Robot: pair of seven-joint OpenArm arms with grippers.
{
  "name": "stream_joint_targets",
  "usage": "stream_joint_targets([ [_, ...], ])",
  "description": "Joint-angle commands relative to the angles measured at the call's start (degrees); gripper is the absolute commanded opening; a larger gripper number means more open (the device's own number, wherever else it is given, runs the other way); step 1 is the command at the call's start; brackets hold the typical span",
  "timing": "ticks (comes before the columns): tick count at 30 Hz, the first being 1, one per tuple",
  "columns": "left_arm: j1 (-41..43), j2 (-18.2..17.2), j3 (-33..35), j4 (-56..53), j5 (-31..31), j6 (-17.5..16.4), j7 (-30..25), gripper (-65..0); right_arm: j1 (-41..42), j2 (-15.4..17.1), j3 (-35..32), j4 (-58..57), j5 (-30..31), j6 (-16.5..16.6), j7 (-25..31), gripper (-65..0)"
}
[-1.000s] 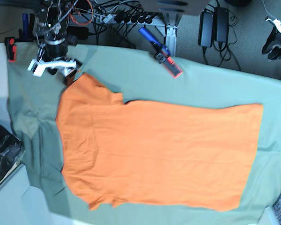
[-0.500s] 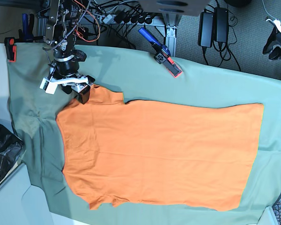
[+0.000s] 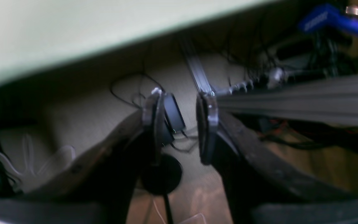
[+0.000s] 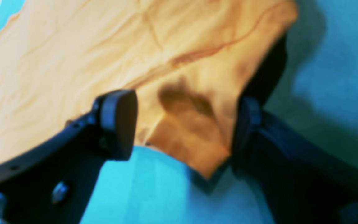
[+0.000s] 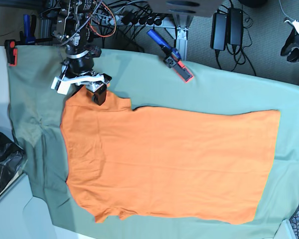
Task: Fold the T-shirt properly
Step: 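Grasp the shirt's shoulder with the right gripper and hem corner with the left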
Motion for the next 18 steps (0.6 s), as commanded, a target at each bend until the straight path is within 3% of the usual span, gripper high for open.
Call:
stream_joint_targets([
  [1,-0.44,-0.68,-0.52,0.76,-1.64,-0.63,-1.16,-43.2,0.39,-0.04,-0.22,0.26,-0.13,2.69,-1.55,-21.8],
  [3,-2.12,-0.72,-0.52,0.76,-1.86,-0.61,-1.18,-43.2,1.16,-0.04,-0.2,0.24,-0.68,2.67,-1.07,-29.0],
  [8,-8.44,-1.73,-0.5,0.66,-3.15,-0.59,-1.4,-42.1,2.38,-0.04,-0.15,0.24,-1.7,2.64,0.57,-65.0],
  [10,-11.13,-2.38,0.11,-0.2,-3.02,-0.26,-2.47,-40.4,2.36,-0.04,-0.15,0.24,-4.48,2.67,1.51,-65.0],
  [14,-18.1,-3.58,2.64,-6.23,-2.78,3.13,-4.2,-30.0,2.34,-0.02,-0.15,0.24,-7.65,2.67,1.49,-65.0],
  [18,-26.38,-3.5,6.54,-15.32,-3.02,4.7,-4.22,-29.3,2.16,-0.04,-0.15,0.24,-7.96,2.67,1.46,-65.0],
])
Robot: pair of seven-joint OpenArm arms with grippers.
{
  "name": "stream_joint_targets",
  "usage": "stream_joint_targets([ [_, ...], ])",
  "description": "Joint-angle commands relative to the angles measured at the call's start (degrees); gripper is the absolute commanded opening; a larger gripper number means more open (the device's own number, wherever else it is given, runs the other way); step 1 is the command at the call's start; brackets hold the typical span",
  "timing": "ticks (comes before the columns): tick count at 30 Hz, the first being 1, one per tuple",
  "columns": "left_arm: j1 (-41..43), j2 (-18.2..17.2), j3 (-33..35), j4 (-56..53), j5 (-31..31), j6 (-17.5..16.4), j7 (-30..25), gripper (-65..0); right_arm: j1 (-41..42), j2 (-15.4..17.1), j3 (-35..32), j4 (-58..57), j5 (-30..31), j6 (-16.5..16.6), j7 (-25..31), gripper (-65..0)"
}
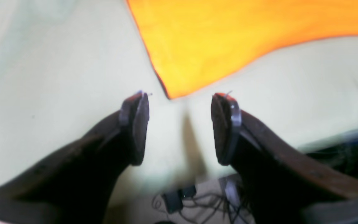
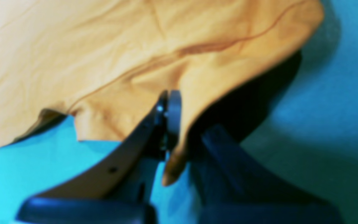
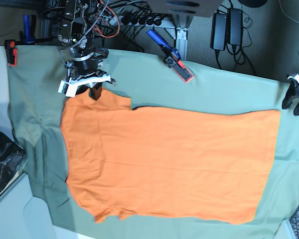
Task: Fold the T-shirt properly
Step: 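Grasp the shirt's shoulder with the right gripper and hem corner with the left, then lift and drag the shirt lengthwise, folding it in half along its length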
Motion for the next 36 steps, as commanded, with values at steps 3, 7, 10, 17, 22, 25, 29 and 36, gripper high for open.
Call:
stream_joint_targets([
  [3,-5.18,-0.92,2.78,-4.94,-1.38,-0.28,-1.05,-29.3,0.13,0.31,0.13,0.92,-0.22,2.78,1.14,-65.0],
  [7,-9.44,-0.11,5.33,-10.82,-1.66,-0.28,-1.03,-29.3,-0.2,0.33,0.13,0.92,-0.22,2.8,1.09,-65.0],
  [10,-11.13,0.81,7.06,-13.35,-1.88,-0.28,-1.03,-29.3,-0.15,0.31,0.13,0.92,-0.2,2.8,1.09,-65.0],
  [17,-11.32,2.86,9.73,-13.55,-2.05,-0.57,-0.61,-29.3,-0.17,0.31,0.13,0.92,-0.2,2.8,1.11,-65.0],
  [22,-11.3,4.31,10.27,-13.55,-1.95,-1.01,-0.59,-29.4,-0.17,0.33,0.13,0.92,-0.22,2.8,1.09,-65.0],
  [25,-11.3,4.76,10.27,-13.55,-2.08,-4.11,-1.22,-34.0,-0.17,0.33,0.13,0.92,-0.24,2.8,1.09,-65.0],
  [29,-11.32,4.72,10.25,-13.55,-3.28,-7.28,-3.52,-59.9,-0.17,0.33,0.13,0.92,-1.11,2.84,1.05,-65.0],
  [36,-11.13,3.08,10.25,-13.49,-2.08,-7.29,-2.34,-65.0,-0.28,0.48,2.27,1.07,-2.49,2.97,-2.78,-65.0],
])
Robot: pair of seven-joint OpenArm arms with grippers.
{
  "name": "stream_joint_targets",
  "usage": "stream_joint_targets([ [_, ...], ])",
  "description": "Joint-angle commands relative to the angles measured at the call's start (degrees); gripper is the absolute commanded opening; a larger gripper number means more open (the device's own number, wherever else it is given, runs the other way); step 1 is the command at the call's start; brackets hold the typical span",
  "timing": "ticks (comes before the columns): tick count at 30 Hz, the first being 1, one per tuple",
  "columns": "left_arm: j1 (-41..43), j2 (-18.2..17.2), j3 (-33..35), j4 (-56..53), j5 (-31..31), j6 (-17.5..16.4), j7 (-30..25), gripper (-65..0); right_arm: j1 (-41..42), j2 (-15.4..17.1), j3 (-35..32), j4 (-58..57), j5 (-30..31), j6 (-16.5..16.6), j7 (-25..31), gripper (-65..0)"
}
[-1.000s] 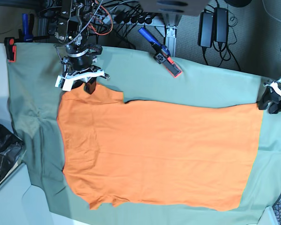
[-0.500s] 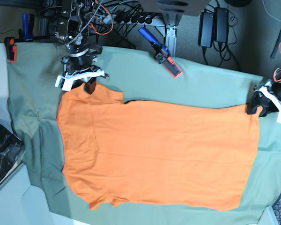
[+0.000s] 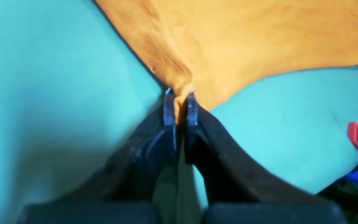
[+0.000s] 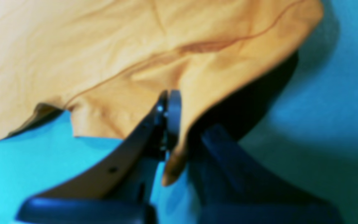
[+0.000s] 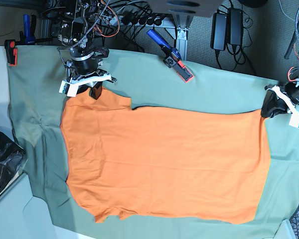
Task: Fold the T-shirt properly
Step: 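Lift and drag the shirt lengthwise, folding it in half along its length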
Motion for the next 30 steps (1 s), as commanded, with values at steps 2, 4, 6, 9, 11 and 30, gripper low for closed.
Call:
stream_joint_targets([
  [2,-0.07,-2.58,-0.44,0.72,-1.44,-1.39,-0.59,-65.0,-0.81,0.59,2.25,1.2,0.63,5.29,-0.81,-65.0],
  [4,0.15,-4.2,-0.5,0.81,-3.28,-1.39,0.46,-65.0,-2.34,0.79,4.07,2.19,3.63,7.3,-0.83,-65.0],
  [6,0.83,-5.75,-0.5,1.11,-6.58,-1.39,2.64,-65.0,-3.89,0.76,5.64,3.63,5.75,8.35,-1.99,-65.0],
  [9,2.54,-7.63,-0.5,2.4,-10.05,-1.39,4.13,-65.0,-6.34,0.81,7.02,6.12,6.91,8.74,-3.8,-65.0],
  [11,3.8,-8.46,-0.52,3.28,-10.6,-1.39,4.15,-65.0,-8.24,0.96,7.67,7.58,6.95,8.72,-3.78,-65.0],
  [30,3.37,-8.44,-3.82,10.97,-8.68,-1.39,2.75,-65.0,-7.26,2.99,8.85,15.04,8.98,9.42,-4.0,-65.0],
])
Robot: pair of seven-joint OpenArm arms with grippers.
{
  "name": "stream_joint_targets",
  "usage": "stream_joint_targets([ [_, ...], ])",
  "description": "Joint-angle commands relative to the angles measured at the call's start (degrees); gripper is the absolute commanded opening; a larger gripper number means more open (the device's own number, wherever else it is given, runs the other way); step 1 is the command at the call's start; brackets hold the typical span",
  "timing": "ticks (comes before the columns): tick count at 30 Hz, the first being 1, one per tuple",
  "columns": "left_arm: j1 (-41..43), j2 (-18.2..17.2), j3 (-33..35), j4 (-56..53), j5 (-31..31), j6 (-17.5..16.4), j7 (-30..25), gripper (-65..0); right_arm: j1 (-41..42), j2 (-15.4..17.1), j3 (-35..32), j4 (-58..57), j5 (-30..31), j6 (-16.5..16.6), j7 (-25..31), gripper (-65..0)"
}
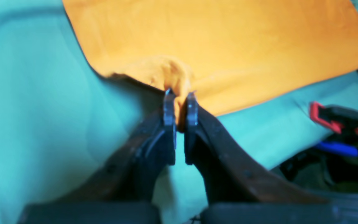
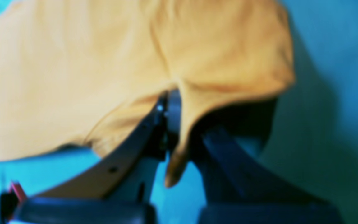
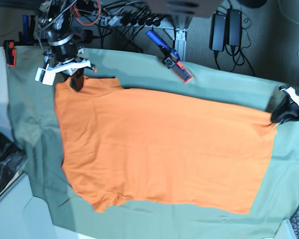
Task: Fold the T-shirt properly
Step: 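Lift and drag the shirt lengthwise, folding it in half along its length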
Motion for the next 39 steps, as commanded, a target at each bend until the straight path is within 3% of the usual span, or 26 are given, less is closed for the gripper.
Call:
stream_joint_targets([
  [1,-0.68,-0.9,-0.61,0.11,-0.55,-0.95,-1.75,-65.0,1.22,0.46,0.42,0.87,-0.17,4.17,1.33,-65.0],
  [7,-7.02,-0.15,0.52,-5.75,0.13,-0.95,-2.6,-65.0,8.66,0.46,0.31,-4.94,-2.82,4.33,1.36,-65.0],
  [15,-17.07,0.17,8.13,-14.69,6.12,-0.95,-6.99,-65.0,17.09,0.61,0.13,-13.62,-2.82,5.55,1.4,-65.0],
  [22,-24.85,1.27,9.99,-22.36,6.71,-0.95,-7.32,-65.0,24.11,2.82,-2.38,-19.96,-3.06,5.92,1.4,-65.0],
  [31,-28.5,1.29,10.01,-25.66,6.73,-0.95,-7.89,-65.0,34.84,4.81,-8.9,-28.26,-5.14,6.05,1.09,-65.0],
  [39,-29.68,1.29,11.56,-27.04,9.31,-0.95,-10.45,-65.0,38.75,4.79,-12.07,-31.91,-8.68,6.03,1.2,-65.0],
])
